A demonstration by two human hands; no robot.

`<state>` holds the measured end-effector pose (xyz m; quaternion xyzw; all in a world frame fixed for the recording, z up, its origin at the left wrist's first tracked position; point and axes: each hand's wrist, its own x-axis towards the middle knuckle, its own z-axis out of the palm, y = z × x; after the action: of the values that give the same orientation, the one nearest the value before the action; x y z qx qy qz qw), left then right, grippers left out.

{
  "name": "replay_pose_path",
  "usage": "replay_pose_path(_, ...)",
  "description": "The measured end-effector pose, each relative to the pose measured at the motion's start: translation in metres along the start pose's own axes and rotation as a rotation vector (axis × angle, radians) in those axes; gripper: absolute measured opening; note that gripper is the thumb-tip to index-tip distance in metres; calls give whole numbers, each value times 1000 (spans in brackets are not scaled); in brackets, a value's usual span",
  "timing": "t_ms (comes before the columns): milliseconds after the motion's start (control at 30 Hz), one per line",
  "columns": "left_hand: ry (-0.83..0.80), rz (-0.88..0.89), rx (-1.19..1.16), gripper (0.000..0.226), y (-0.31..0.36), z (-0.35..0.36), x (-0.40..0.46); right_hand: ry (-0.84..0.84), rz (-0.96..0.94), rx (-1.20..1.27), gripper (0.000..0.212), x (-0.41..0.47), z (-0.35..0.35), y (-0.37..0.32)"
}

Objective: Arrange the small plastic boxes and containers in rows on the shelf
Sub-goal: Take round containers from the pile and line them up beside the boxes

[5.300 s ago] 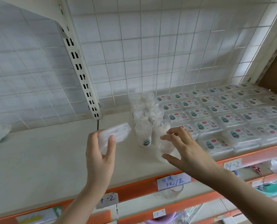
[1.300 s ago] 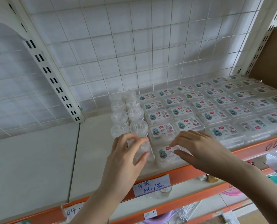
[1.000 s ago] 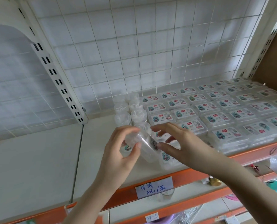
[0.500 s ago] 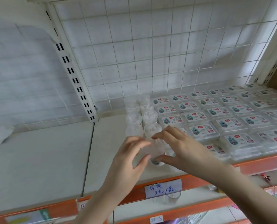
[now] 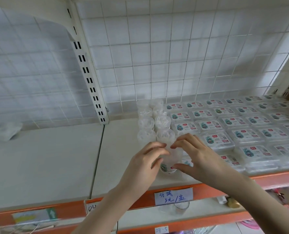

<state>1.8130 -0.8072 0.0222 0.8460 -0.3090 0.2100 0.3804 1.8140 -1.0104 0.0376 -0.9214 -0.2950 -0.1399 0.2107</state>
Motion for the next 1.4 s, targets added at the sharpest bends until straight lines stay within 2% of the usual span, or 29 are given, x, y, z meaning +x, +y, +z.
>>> replay_pose_path(367, -1, 23, 62, 21, -3, -2, -7, -54, -17, 42, 36, 0, -6, -3)
replay_pose_path(467, 0, -6, 24, 25, -6, -4, -11, 6, -7, 26, 35, 4, -12, -10)
replay_pose_path(567, 70, -36, -8, 21, -14, -14, -12, 96, 19, 32, 36, 17, -17, -23)
replay_pose_path(700, 135, -103, 47, 21, -30, -43, -21, 131, 4, 21, 34, 49, -7, -50)
replay_pose_path(833, 89, -264, 145, 24, -56, -91, -40, 73, -79, 19, 35, 96, 16, -84)
replay_pose_path(967, 69, -440, 285, 21, -85, -148, -64, -54, -115, 3, 32, 148, 43, -124)
replay_pose_path(1100, 113, -581, 382, 23, -115, -207, -93, -203, -146, -22, 18, 198, 77, -168)
replay_pose_path(1400, 138, -853, 474, 26, -180, -317, -166, -397, -218, 90, 13, 277, 179, -259)
